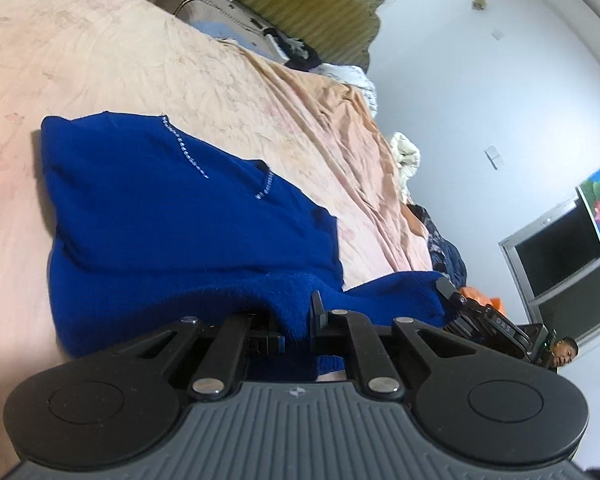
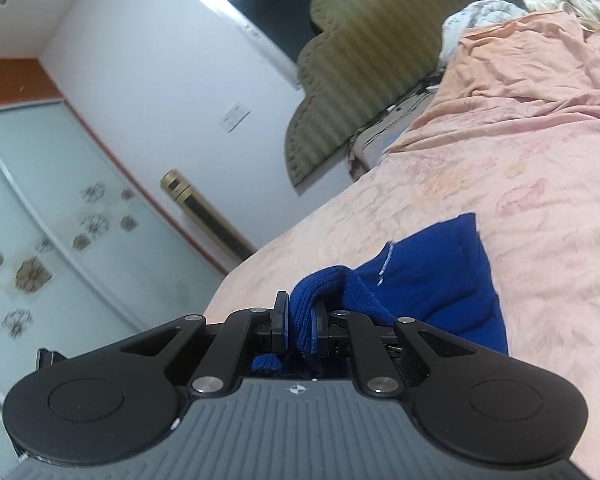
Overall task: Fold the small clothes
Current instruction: 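Lift the held hem with both grippers and fold it toward the collar, then open both grippers and lift them off the folded sweater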
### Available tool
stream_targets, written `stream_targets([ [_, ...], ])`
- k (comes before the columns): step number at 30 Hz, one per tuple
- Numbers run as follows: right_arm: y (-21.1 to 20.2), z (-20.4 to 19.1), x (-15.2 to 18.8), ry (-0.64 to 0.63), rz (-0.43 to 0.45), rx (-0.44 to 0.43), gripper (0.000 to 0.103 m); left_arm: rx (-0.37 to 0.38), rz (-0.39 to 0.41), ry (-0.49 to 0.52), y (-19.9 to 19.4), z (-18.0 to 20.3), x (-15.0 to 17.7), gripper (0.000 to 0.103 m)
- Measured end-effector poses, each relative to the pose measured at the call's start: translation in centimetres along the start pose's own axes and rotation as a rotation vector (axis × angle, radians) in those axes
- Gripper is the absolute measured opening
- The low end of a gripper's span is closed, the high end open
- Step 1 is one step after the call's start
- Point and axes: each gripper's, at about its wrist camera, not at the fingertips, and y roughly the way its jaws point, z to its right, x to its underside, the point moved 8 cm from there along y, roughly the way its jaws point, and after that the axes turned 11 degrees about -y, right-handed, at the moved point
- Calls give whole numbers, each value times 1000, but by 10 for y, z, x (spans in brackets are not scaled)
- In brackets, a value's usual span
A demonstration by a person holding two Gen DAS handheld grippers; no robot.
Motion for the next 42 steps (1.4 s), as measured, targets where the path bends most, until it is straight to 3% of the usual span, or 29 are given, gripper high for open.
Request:
stream_targets([
  [11, 70, 45, -19, 93, -21, 62, 14, -72, -8, -69, 55, -30, -65, 10],
  [18, 113, 88, -6, 220, -90, 95, 14, -114, -25, -134, 83, -60, -84, 10],
  [24, 141, 98, 1, 235, -137, 116, 15, -112, -16, -135, 88, -61, -93, 10],
  [31, 166, 110, -14, 245, -123, 134, 14, -84, 21, -166, 92, -61, -116, 10],
  [34, 185, 130, -9, 322, -156, 168, 22, -78, -1, -253, 104, -76, -123, 11],
  [35, 190, 138, -6, 356, -167, 176, 32, -72, -9, -282, 107, -82, -125, 11],
  [36, 194, 145, -3, 386, -171, 174, 45, -67, -10, -304, 108, -86, -126, 14],
  [37, 196, 150, -1, 406, -169, 170, 48, -61, -7, -321, 108, -89, -126, 16],
  [40, 197, 151, -8, 402, -138, 148, 51, 16, 12, -371, 101, -92, -131, 49],
  [41, 196, 151, -12, 397, -122, 136, 57, 47, 29, -394, 97, -92, -134, 67],
  [42, 195, 151, -17, 395, -99, 131, 63, 80, 54, -419, 93, -92, -138, 76],
])
